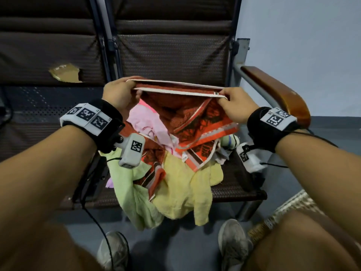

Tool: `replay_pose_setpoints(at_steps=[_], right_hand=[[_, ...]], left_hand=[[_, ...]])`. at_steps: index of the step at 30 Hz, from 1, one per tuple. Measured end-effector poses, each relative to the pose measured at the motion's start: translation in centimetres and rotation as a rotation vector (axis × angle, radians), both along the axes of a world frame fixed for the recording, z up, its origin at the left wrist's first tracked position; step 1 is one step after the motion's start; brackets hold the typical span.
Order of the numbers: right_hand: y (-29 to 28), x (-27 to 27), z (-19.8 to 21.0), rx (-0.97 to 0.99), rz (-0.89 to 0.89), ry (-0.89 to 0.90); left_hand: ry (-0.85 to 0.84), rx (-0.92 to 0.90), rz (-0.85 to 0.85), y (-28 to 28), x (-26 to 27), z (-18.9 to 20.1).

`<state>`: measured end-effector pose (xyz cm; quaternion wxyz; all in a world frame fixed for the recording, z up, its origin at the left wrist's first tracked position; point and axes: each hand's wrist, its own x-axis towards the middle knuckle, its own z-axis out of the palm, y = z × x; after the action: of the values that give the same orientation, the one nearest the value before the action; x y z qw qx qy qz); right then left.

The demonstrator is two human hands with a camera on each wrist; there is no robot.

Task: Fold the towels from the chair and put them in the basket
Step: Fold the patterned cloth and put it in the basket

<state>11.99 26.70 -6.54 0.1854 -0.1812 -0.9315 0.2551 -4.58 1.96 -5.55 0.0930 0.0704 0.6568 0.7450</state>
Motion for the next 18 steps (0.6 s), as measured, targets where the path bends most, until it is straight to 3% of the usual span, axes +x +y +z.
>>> replay_pose_setpoints(at_steps=[3, 7, 11, 13, 16, 18], right_hand=[[0.2, 0.3, 2.1, -0.034, 0.043, -0.004], [0.1, 0.7, 5.7, 0.26, 0.025, 0.046], [0.4, 1.1, 8.0, 0.334, 0.152, 0.053], [0.4, 1.3, 8.8, 0.296, 0.206, 0.042], [0.5, 1.7, 9.4, 0.227, 0.231, 0.034], [0.6, 2.0, 9.4, 0.198, 0.23, 0.085]], left_hand=[[0.019, 0.05, -0.024, -0.6, -0.1, 2.6], [0.138, -0.022, 0.113, -1.1, -0.5, 5.2], [0.479, -0.544, 0.209, -2.6, -2.0, 5.9], [0.516, -0.698, 0.217, -3.5, -2.2, 6.1], [0.461, -0.701, 0.144, -3.7, -2.3, 6.1], [0.37, -0.528, 0.049, -3.5, -1.6, 6.3]])
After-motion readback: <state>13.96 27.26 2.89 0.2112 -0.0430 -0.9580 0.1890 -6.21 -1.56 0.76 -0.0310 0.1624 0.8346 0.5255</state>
